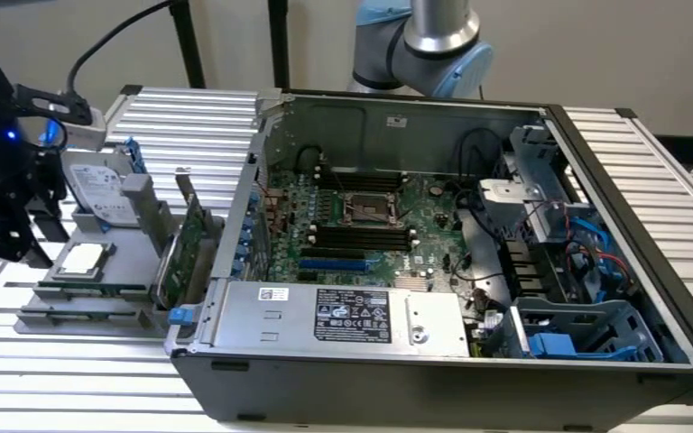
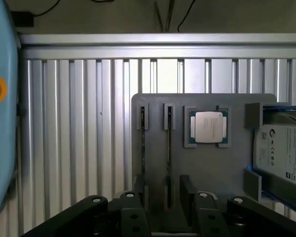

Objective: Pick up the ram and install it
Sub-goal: 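Pick up the ram and move it above insertion slot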

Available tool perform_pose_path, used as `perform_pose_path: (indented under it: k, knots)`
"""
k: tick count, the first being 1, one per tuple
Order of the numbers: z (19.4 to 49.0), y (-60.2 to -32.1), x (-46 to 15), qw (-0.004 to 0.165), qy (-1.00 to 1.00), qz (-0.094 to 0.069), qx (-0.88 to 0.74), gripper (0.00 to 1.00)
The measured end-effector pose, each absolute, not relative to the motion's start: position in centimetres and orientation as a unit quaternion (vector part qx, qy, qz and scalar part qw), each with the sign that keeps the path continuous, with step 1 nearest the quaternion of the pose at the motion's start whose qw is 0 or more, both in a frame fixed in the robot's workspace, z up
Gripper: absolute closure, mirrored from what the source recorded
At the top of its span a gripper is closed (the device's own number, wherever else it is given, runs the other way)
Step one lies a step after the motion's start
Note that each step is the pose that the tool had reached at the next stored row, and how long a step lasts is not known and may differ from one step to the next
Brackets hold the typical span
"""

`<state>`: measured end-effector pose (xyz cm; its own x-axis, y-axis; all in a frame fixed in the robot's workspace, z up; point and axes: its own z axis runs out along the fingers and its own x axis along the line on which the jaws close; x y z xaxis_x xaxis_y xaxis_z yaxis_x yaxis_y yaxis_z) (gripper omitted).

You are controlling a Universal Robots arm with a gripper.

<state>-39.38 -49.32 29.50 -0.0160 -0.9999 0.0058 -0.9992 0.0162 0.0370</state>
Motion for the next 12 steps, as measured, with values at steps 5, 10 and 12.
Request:
perform_pose_path:
  k: [5,10,12]
  knots:
    - [28.6,-49.8,-39.4,0.015,-0.713,-0.011,0.701,0.00]
    - [27.7,-50.1,-39.4,0.015,-0.713,-0.011,0.701,0.00]
    - [27.3,-50.2,-39.4,0.015,-0.713,-0.011,0.701,0.00]
